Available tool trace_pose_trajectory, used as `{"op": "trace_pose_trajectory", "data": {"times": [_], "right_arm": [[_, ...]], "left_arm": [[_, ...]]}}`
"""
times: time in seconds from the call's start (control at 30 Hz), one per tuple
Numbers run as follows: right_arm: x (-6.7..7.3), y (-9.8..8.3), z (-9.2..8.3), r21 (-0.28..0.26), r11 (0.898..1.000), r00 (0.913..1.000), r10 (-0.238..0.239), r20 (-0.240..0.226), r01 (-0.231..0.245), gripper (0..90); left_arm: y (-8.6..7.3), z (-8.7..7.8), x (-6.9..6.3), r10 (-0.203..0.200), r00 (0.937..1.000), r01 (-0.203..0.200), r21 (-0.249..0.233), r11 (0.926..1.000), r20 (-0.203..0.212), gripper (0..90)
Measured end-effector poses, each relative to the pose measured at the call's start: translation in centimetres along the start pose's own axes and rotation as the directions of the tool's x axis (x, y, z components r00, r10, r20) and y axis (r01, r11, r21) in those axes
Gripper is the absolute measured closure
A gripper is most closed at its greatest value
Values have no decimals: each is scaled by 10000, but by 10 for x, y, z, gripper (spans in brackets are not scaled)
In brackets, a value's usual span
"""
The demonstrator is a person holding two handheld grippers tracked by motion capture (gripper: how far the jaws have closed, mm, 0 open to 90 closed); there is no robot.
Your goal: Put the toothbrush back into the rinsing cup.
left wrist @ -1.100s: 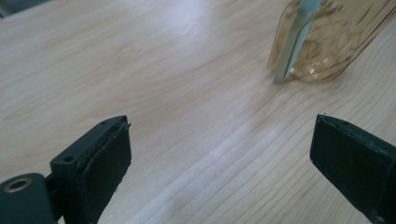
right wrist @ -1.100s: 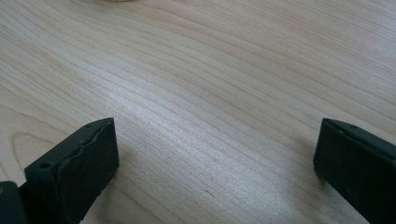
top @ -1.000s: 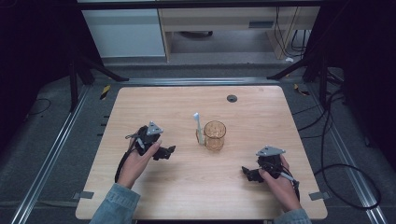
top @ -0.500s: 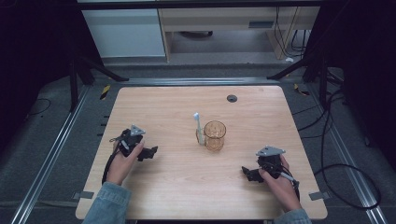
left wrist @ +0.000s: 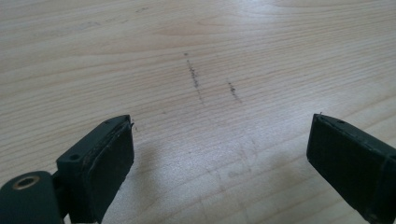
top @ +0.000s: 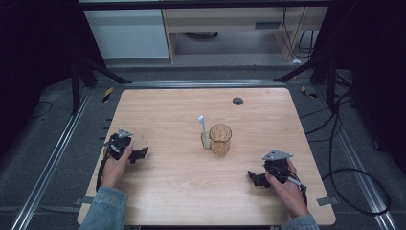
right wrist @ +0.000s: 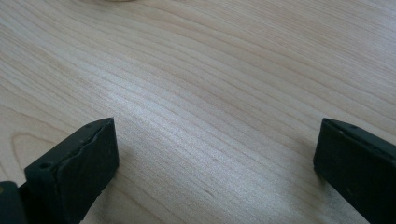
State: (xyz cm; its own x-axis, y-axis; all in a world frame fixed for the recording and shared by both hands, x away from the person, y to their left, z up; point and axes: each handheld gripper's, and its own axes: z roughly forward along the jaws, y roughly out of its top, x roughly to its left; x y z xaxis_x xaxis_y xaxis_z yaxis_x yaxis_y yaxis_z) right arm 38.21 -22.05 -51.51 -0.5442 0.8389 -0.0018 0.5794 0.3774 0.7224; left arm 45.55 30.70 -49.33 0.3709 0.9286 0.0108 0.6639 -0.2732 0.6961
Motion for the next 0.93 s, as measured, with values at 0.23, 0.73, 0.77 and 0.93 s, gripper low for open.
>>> {"op": "trace_pose_trajectory", "data": {"times": [0.23,0.73,0.77,0.93], "right_arm": [[0,0,0,-1,10000,10000,-2,0,2,3],[0,0,0,-9,10000,10000,-12,2,12,4],[0,0,0,2,10000,10000,0,-1,0,4],[0,0,0,2,10000,10000,1,-2,-1,3]], "left_arm": [[-1,7,-1,43,10000,-44,78,10000,67,69],[-6,15,0,109,9999,-111,-330,9994,-74,34],[-6,15,0,121,9999,-123,-314,9994,-73,32],[-6,15,0,20,9998,-25,-240,9997,-192,1]]}}
